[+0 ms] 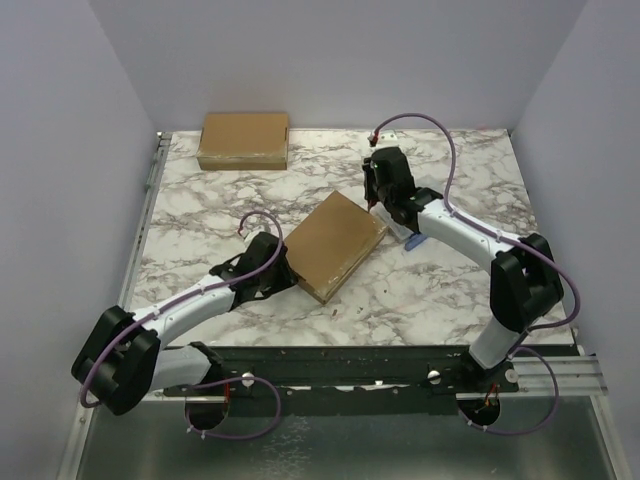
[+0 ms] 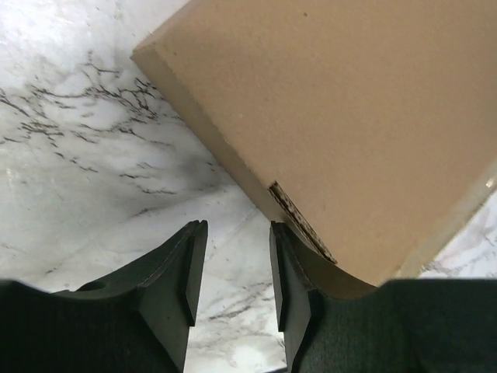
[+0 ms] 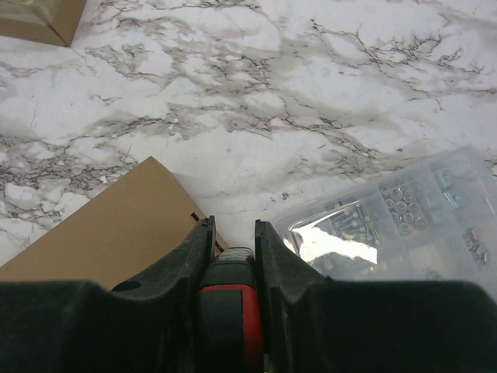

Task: Unpack the express box
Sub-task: Adjust the express box at the center of the board, then cut the express box at the center of the board.

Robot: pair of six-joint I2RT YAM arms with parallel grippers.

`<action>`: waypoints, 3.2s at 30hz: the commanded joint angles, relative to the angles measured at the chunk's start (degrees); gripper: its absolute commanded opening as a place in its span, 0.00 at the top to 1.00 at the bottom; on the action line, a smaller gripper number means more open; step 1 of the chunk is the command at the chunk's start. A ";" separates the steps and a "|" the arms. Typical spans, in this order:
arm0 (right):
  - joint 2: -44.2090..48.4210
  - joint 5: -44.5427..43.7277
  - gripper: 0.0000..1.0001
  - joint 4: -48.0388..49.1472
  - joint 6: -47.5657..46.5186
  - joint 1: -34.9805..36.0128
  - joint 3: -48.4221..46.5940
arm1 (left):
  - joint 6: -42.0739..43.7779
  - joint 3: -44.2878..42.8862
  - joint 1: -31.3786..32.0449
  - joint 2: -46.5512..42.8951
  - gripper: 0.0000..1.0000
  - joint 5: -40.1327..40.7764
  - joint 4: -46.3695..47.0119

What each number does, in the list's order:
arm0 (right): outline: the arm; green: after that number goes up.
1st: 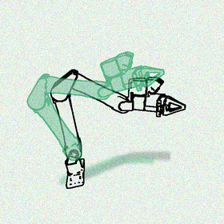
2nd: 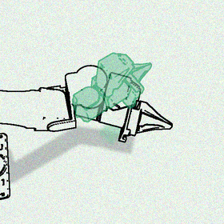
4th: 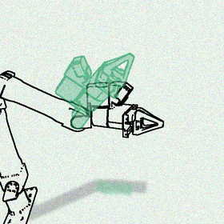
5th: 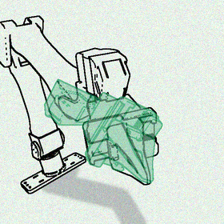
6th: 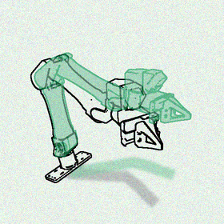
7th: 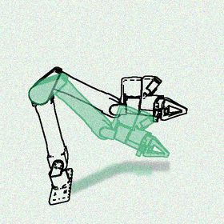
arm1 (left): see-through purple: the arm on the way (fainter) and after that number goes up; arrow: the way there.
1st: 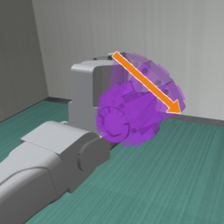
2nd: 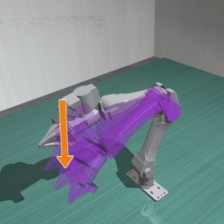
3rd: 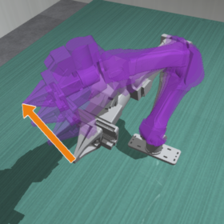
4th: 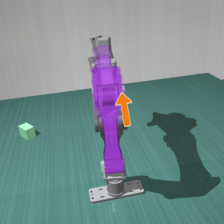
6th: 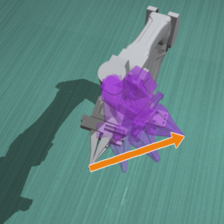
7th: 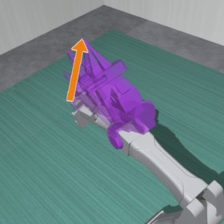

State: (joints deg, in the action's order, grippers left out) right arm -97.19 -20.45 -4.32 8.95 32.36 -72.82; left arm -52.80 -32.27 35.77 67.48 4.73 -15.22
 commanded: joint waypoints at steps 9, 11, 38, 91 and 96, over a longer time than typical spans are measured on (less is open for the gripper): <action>15.98 -0.04 1.00 -7.95 17.04 12.31 13.03 | 11.61 -12.72 -10.90 15.79 0.54 -0.52 2.38; 20.30 -1.21 1.00 -8.93 23.46 13.47 17.25 | 14.43 -16.65 -12.16 19.45 0.53 -0.83 2.23; 42.10 13.27 1.00 -10.81 13.55 25.91 23.68 | 29.73 -31.34 -20.59 16.74 0.33 -7.72 -11.92; -5.94 -12.92 1.00 12.79 9.83 33.69 -5.36 | 25.98 -13.24 -22.29 18.88 0.53 -21.30 6.48; -5.17 -14.56 1.00 13.02 9.90 34.35 -4.18 | 25.99 -13.30 -22.62 19.01 0.53 -21.69 6.55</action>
State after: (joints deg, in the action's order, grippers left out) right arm -102.35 -33.36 4.71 16.91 65.32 -76.79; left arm -27.38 -45.74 13.56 84.88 -17.17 -7.62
